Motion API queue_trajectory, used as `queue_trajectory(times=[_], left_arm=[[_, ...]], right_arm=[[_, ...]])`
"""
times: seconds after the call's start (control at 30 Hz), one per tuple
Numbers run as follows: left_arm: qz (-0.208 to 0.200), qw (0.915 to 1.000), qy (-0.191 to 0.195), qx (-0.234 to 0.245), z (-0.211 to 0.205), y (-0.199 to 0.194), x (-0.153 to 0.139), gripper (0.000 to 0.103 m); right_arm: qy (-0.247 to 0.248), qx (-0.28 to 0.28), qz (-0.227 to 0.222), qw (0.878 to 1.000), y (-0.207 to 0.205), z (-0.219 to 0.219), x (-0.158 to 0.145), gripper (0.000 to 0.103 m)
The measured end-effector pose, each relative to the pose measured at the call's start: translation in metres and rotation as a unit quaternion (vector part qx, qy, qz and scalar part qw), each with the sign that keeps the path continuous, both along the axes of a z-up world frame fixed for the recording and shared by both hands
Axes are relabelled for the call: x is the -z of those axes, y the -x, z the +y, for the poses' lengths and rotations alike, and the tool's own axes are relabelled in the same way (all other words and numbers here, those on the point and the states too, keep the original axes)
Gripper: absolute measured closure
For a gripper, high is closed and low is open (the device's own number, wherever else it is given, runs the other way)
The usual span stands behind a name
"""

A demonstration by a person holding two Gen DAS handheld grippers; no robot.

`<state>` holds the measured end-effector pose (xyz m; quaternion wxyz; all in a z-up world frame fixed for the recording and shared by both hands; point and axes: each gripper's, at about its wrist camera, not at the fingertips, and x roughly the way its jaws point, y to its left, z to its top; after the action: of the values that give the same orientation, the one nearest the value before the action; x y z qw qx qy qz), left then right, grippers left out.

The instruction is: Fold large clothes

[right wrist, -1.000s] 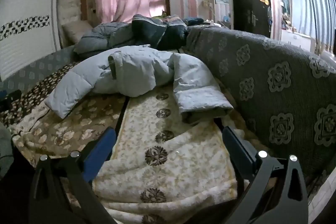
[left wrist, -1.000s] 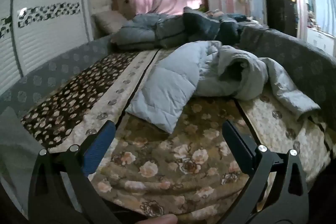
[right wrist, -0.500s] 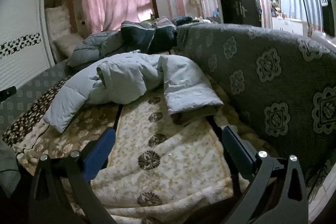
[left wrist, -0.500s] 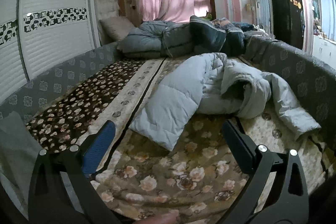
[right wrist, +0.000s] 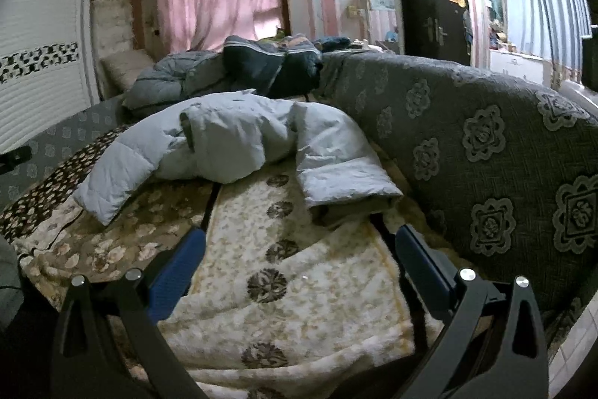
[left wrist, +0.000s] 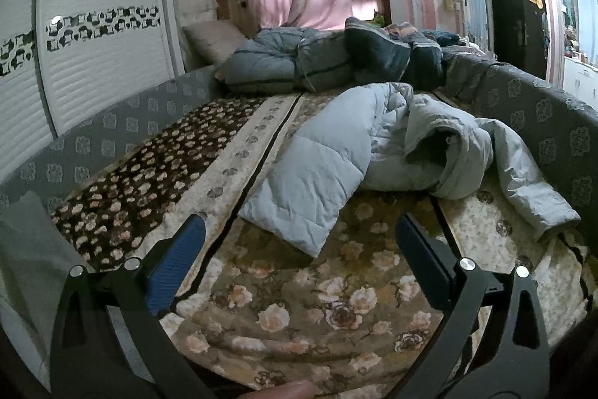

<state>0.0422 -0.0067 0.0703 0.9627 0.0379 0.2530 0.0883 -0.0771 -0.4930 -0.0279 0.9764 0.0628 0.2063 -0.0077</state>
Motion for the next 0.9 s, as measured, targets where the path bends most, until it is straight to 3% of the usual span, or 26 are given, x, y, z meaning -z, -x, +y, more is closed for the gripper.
queue_trajectory(times=[0.5, 0.9], left_arm=[[0.01, 0.9998, 0.003, 0.016, -0.001, 0.001, 0.015, 0.003], [0.007, 0.9998, 0.015, 0.009, 0.007, 0.003, 0.023, 0.003]], right_arm=[[-0.037, 0.032, 0.018, 0.999, -0.011, -0.021, 0.007, 0.002], [-0.01, 0.022, 0.02, 1.0, -0.013, -0.009, 0.006, 0.002]])
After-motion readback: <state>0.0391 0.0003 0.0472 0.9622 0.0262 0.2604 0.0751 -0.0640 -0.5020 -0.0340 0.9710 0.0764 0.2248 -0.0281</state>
